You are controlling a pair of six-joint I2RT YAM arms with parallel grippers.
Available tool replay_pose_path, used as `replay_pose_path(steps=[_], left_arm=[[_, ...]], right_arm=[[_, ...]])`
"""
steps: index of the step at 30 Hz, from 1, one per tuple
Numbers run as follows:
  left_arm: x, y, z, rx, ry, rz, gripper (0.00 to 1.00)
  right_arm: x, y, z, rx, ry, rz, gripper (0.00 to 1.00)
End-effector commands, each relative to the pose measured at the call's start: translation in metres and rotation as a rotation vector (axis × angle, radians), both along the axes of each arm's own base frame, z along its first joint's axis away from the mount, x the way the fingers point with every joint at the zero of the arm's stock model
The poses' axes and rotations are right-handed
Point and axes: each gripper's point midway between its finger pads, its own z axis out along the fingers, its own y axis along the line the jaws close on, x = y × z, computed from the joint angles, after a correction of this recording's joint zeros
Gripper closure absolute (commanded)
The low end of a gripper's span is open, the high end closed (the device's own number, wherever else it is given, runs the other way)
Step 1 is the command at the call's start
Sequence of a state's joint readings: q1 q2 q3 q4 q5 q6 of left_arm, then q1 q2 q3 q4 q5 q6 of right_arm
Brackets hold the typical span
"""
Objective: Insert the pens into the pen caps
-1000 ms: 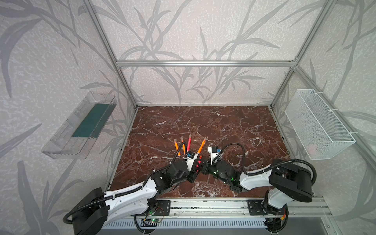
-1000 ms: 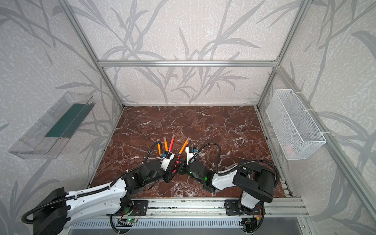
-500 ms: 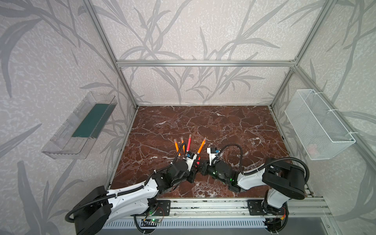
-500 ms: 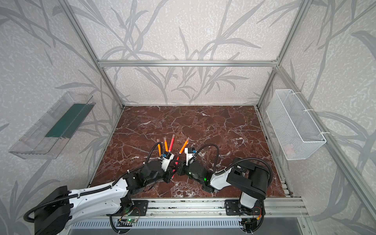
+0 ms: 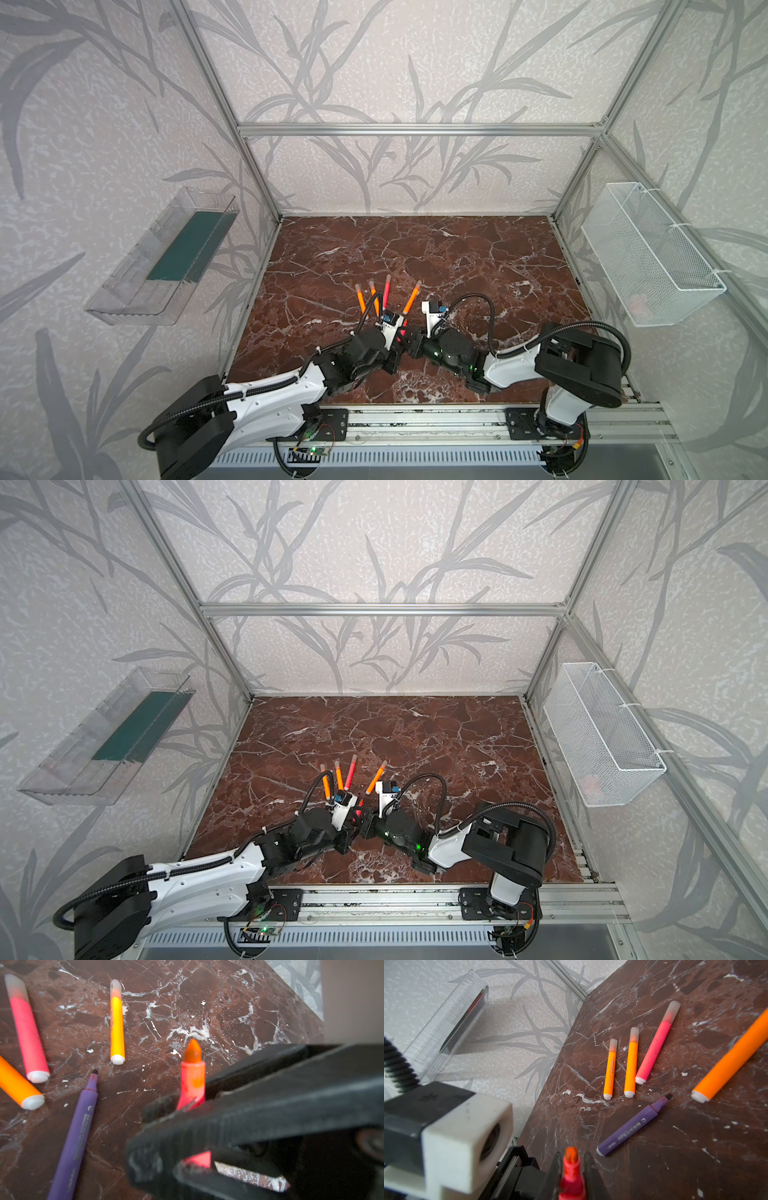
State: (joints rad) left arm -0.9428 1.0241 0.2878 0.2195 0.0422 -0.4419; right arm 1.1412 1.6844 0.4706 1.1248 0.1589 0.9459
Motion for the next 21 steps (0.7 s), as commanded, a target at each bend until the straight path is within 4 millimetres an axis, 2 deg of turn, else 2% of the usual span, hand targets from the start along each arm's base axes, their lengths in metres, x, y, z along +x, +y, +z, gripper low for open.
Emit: replay_pose_path(steps=[1, 4, 6, 9, 11, 13, 15, 21], left_arm=[[0.009, -0.006, 0.024, -0.082, -0.072, 0.024, 1.00], [0.015, 0.004, 0.024, -0.073, -0.090, 0.081, 1.00], [0.019, 0.014, 0.024, -0.053, -0.103, 0.133, 1.00], [0.024, 0.028, 0.022, -0.020, -0.119, 0.192, 1.00], [0.027, 0.036, 0.020, -0.004, -0.122, 0.225, 1.00], [0.029, 0.040, 0.017, 0.003, -0.112, 0.242, 1.00], [0.032, 0.043, 0.014, 0.007, -0.097, 0.253, 1.00], [0.036, 0.044, 0.005, 0.011, -0.050, 0.260, 1.00]], right_arm=[[-0.012, 0.012, 0.002, 0.007, -0.007, 0.058, 0.99], [-0.011, 0.006, 0.001, -0.023, -0.021, 0.043, 0.75], [-0.010, -0.007, -0.001, -0.064, -0.029, 0.011, 0.58], [-0.008, -0.031, 0.001, -0.142, -0.047, -0.043, 0.44], [-0.007, -0.047, 0.004, -0.199, -0.052, -0.081, 0.39], [-0.009, -0.066, -0.004, -0.303, -0.041, -0.105, 0.38], [-0.012, -0.082, -0.003, -0.369, -0.044, -0.117, 0.38], [-0.021, -0.134, -0.021, -0.586, -0.013, -0.163, 0.39]])
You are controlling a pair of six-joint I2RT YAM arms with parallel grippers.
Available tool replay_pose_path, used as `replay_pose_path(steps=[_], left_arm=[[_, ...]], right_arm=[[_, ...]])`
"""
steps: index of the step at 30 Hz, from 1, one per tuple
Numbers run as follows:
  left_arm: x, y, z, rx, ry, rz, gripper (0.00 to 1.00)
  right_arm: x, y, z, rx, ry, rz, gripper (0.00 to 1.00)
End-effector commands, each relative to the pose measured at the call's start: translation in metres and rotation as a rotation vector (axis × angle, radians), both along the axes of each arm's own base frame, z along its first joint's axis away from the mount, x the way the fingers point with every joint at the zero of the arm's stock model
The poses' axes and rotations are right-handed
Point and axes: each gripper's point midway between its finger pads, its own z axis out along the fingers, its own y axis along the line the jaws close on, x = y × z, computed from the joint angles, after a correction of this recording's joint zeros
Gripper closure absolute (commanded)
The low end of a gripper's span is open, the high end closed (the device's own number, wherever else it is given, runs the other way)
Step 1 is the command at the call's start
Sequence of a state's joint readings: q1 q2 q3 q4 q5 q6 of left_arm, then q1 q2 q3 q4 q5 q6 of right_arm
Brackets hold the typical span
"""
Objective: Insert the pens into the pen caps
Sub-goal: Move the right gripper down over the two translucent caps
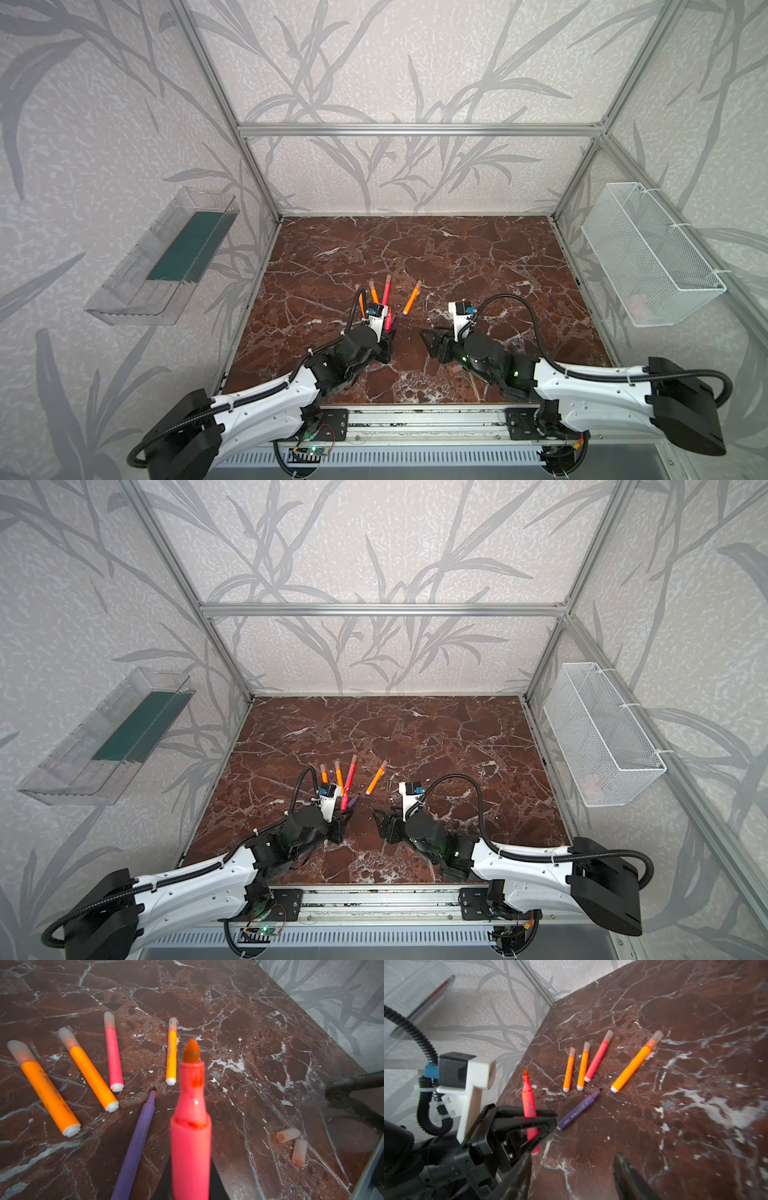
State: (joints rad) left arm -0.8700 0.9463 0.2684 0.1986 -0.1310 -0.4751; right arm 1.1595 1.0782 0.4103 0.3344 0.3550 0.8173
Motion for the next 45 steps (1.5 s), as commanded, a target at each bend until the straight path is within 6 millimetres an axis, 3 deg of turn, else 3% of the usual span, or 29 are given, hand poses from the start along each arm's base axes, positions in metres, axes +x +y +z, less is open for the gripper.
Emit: replay_pose_path(steps=[1, 5, 11, 16, 23, 32, 38, 45], left_arm=[[0.001, 0.003, -0.007, -0.004, 0.032, 0.018, 1.00], [0.000, -0.001, -0.005, -0.015, 0.035, -0.005, 1.00], [-0.002, 0.000, -0.006, -0.016, 0.038, -0.005, 1.00], [-0.003, -0.002, -0.005, -0.024, 0.041, -0.015, 1.00], [-0.003, 0.000, -0.005, -0.025, 0.039, -0.011, 1.00], [-0.004, 0.001, -0.005, -0.023, 0.037, -0.009, 1.00], [-0.004, 0.001, -0.004, -0.028, 0.034, -0.009, 1.00], [-0.005, 0.001, -0.004, -0.032, 0.036, -0.012, 1.00]], right_arm=[[-0.009, -0.046, -0.045, -0.284, 0.053, -0.047, 0.39], [-0.016, -0.077, -0.063, -0.403, 0.101, -0.084, 0.40], [-0.025, -0.094, -0.083, -0.481, 0.160, -0.091, 0.41], [-0.030, -0.091, -0.095, -0.510, 0.194, -0.073, 0.41], [-0.039, -0.083, -0.106, -0.598, 0.193, -0.039, 0.31], [-0.045, -0.084, -0.117, -0.675, 0.209, -0.041, 0.30], [-0.048, -0.096, -0.117, -0.692, 0.213, -0.059, 0.37], [-0.049, -0.106, -0.116, -0.676, 0.208, -0.082, 0.53]])
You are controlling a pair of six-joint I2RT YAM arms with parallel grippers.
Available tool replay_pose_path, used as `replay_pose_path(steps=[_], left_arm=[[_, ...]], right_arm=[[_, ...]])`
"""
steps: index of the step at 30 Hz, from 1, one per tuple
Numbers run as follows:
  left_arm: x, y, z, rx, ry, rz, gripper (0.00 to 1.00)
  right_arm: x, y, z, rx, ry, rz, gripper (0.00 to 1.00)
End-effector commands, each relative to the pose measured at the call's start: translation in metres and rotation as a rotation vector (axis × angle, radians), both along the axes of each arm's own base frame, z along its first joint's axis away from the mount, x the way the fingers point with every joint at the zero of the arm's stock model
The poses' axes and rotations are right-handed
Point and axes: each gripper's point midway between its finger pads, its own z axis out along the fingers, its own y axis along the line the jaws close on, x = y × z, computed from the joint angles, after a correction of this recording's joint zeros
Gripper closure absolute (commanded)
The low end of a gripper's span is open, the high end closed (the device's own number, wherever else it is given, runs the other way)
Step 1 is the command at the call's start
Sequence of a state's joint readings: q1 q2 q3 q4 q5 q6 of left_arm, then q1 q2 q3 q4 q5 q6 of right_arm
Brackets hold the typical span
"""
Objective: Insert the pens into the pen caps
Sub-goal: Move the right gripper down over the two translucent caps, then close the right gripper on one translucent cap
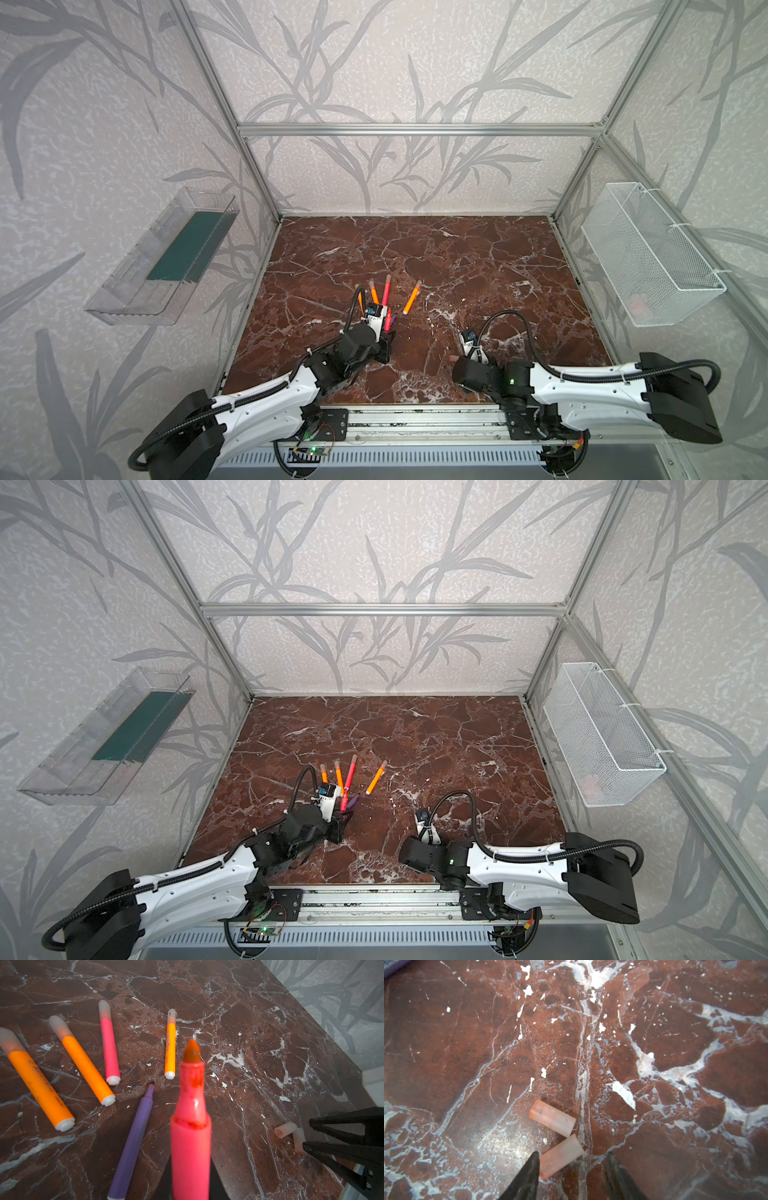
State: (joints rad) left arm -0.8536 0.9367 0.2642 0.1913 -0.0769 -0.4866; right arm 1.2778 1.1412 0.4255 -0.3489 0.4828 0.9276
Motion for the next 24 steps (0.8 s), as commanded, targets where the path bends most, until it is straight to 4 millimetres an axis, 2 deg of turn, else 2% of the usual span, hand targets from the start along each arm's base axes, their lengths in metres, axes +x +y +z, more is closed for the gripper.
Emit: replay_pose_path(steps=[1, 4, 10, 20, 24], left_arm=[[-0.001, 0.003, -0.002, -0.007, 0.008, 0.011, 1.00], [-0.002, 0.003, -0.002, -0.008, 0.010, 0.010, 1.00], [-0.002, 0.003, -0.003, -0.010, 0.013, 0.006, 1.00], [-0.003, 0.002, -0.002, -0.014, 0.012, 0.003, 1.00], [-0.003, 0.003, -0.002, -0.013, 0.013, 0.004, 1.00]], right_arm=[[0.000, -0.014, -0.002, -0.030, -0.019, -0.024, 0.55], [0.000, -0.014, -0.002, -0.029, -0.019, -0.024, 0.60], [0.000, -0.009, -0.004, -0.035, -0.012, -0.018, 0.60], [0.000, -0.003, -0.011, -0.038, -0.002, -0.017, 0.52], [0.001, -0.011, -0.016, -0.089, 0.005, -0.039, 0.57]])
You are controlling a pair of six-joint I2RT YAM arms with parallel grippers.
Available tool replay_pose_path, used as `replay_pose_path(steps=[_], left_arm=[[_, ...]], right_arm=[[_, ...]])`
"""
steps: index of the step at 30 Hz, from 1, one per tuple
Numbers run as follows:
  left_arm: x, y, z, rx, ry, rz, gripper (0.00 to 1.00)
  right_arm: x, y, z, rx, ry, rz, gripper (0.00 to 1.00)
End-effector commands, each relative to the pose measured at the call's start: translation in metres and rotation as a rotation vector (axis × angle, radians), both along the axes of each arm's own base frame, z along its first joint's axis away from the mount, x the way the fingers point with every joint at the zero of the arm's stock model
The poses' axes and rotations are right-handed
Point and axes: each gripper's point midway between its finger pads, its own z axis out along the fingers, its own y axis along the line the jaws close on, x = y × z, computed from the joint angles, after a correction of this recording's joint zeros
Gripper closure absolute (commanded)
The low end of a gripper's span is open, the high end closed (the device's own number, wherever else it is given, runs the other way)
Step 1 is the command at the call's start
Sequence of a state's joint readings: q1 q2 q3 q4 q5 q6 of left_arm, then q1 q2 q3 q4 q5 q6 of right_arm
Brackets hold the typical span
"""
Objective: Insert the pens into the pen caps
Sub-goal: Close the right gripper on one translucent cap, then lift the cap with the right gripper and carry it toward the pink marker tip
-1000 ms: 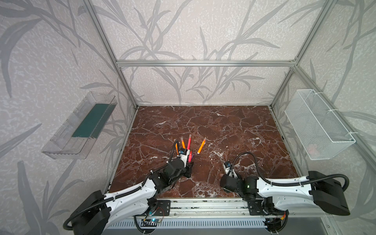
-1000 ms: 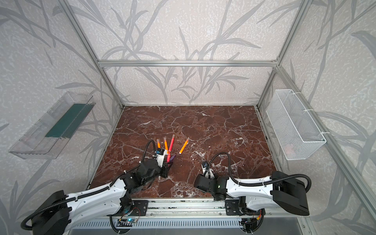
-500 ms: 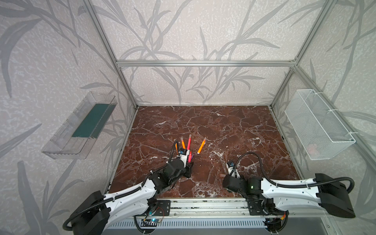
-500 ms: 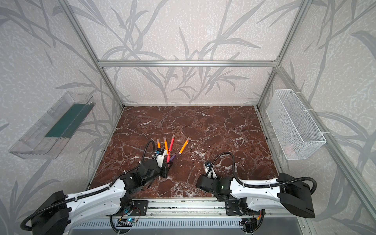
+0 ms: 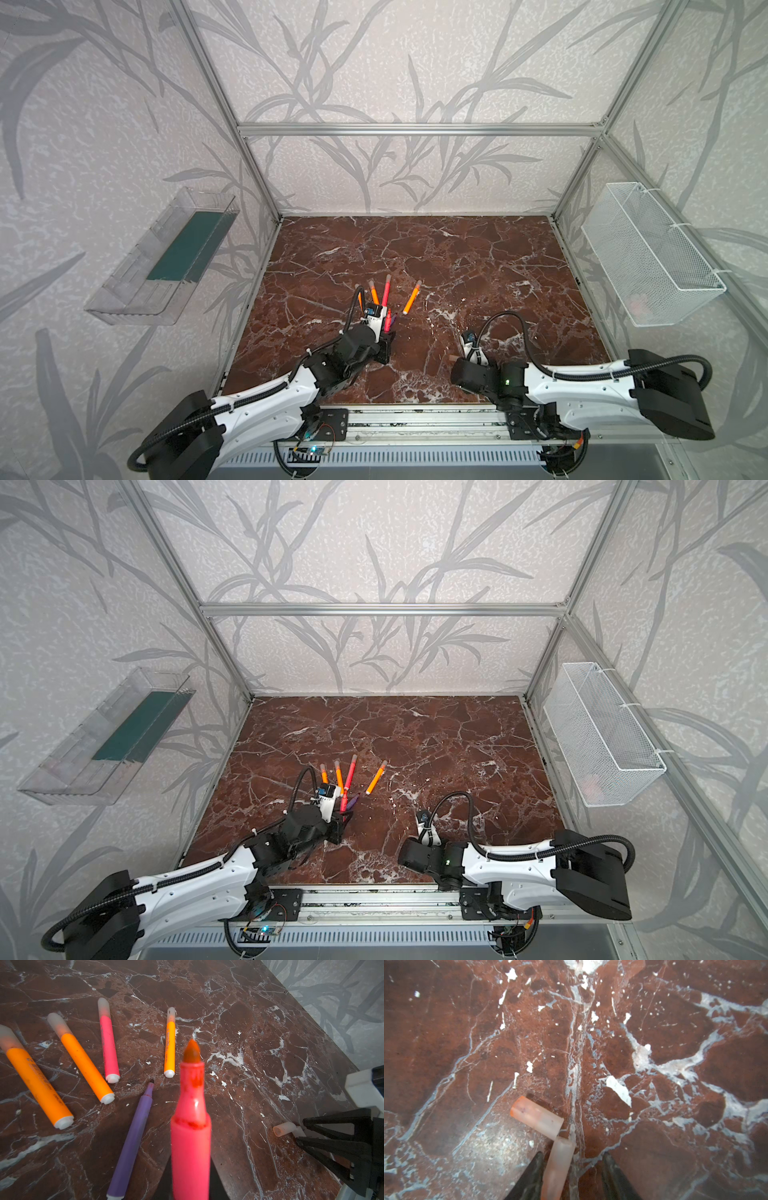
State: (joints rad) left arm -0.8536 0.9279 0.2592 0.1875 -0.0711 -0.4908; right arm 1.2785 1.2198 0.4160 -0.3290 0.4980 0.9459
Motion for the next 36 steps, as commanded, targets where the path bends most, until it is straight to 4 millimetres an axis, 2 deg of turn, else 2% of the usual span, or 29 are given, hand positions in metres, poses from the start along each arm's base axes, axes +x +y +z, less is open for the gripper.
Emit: replay_pose_path(steps=[1, 6, 17, 25, 31, 36], left_arm=[[-0.002, 0.002, -0.001, -0.010, 0.007, 0.006, 1.00], [-0.002, 0.003, -0.001, -0.012, 0.007, 0.008, 1.00], [-0.002, 0.002, -0.002, -0.013, 0.010, 0.004, 1.00], [-0.002, 0.001, -0.001, -0.014, 0.008, 0.001, 1.00], [-0.006, -0.005, 0.003, -0.039, 0.005, -0.032, 1.00], [-0.013, -0.016, 0.012, -0.087, -0.009, -0.090, 1.00]], right_arm=[[0.001, -0.006, 0.000, -0.040, -0.005, -0.022, 0.59], [0.002, -0.008, -0.001, -0.048, -0.015, -0.030, 0.66], [0.005, -0.008, -0.009, -0.124, -0.013, -0.044, 0.68], [0.004, -0.008, -0.008, -0.100, -0.012, -0.048, 0.86], [0.007, -0.014, 0.004, -0.035, -0.055, -0.071, 0.88], [0.021, -0.020, 0.036, 0.080, -0.183, -0.106, 0.90]])
